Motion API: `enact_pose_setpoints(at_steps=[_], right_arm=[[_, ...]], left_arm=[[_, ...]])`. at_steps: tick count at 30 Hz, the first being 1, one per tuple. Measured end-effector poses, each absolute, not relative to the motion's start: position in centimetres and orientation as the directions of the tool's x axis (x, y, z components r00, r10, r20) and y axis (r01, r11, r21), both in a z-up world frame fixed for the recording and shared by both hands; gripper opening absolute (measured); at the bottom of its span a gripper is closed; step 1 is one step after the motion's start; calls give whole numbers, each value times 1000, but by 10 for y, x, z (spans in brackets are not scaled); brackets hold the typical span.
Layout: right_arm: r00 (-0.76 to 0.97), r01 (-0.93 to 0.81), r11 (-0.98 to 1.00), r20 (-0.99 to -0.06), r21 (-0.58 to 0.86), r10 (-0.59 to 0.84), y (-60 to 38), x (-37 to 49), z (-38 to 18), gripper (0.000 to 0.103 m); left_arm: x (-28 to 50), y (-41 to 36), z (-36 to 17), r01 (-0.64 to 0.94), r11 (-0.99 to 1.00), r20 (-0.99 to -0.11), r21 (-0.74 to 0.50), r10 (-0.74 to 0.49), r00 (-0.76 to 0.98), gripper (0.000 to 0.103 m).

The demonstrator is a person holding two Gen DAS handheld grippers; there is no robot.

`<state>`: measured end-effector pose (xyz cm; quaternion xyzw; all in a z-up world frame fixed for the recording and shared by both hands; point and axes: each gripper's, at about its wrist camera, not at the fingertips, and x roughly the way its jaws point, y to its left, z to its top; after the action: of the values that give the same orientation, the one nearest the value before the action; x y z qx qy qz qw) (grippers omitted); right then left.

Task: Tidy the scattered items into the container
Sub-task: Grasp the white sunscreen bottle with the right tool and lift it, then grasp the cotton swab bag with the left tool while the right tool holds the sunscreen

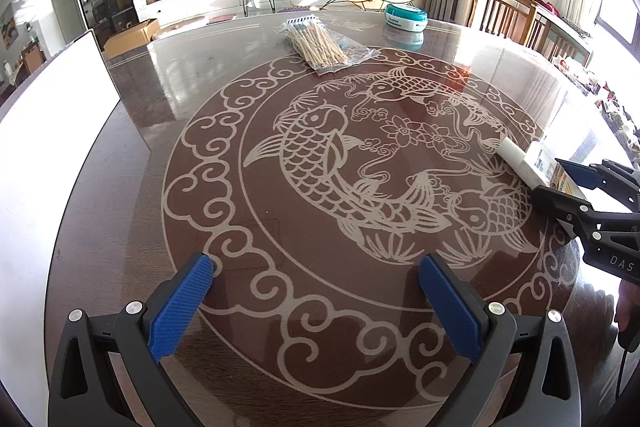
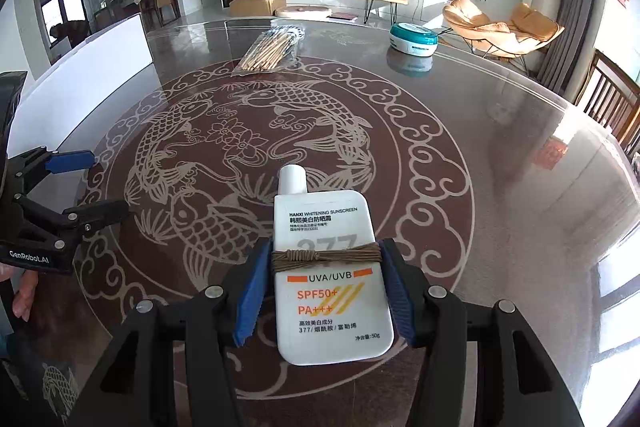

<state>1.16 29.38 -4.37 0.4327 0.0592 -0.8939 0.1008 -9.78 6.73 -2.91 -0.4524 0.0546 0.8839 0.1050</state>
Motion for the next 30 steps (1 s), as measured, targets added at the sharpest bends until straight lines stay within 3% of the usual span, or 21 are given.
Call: enact_pose_setpoints(at_steps=[17,30], right_arm=[[-606,222,-975,-786,-24,-118,293,12,-43,58],[-606,221,-975,-786,-25,-118,292,13,-42,58]], left_arm=[[-235,114,-27,-254,-967,-815,-1,148,-559,103],[-289,140,-24,-254,-967,-829,-3,144,-541,103]])
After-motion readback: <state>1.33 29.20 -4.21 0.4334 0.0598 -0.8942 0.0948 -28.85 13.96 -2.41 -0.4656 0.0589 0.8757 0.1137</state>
